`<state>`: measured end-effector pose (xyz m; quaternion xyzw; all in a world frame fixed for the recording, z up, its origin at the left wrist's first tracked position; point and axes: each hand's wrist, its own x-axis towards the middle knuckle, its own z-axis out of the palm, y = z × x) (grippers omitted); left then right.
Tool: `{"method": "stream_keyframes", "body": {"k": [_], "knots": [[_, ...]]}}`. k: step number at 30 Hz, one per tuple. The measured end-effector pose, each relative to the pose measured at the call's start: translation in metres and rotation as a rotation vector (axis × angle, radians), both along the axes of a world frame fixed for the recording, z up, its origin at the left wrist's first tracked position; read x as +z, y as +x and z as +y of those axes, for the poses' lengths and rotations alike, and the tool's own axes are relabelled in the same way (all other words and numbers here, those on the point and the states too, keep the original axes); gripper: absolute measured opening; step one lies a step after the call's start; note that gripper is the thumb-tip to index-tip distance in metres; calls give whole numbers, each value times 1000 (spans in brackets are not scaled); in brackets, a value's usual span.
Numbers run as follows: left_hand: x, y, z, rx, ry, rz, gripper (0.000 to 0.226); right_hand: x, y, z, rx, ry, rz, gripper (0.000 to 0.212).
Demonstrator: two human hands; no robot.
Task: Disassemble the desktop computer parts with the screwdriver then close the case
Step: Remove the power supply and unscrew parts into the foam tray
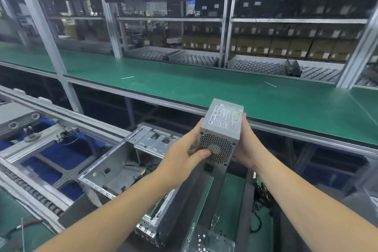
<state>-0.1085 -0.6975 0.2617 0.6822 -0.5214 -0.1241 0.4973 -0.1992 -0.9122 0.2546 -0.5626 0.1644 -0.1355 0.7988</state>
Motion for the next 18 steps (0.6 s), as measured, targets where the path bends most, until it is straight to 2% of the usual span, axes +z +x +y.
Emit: {"method": "stream_keyframes", "body": {"k": [4, 8, 11, 15, 18], "knots": [[1, -5, 2, 134, 19, -117, 62, -1, 9, 10, -130, 23, 8, 79], [11, -15, 18, 182, 138, 266, 63, -5, 29, 37, -295, 40, 55, 72], [35, 0, 31, 321, 334, 348, 91, -12, 49, 60, -396, -35, 142, 67], [61, 33, 38, 485, 603, 270, 139, -17, 82, 107, -466, -31, 160, 67], [70, 62, 52, 537, 751, 98, 139, -18, 111, 140, -493, -76, 123, 61]]}}
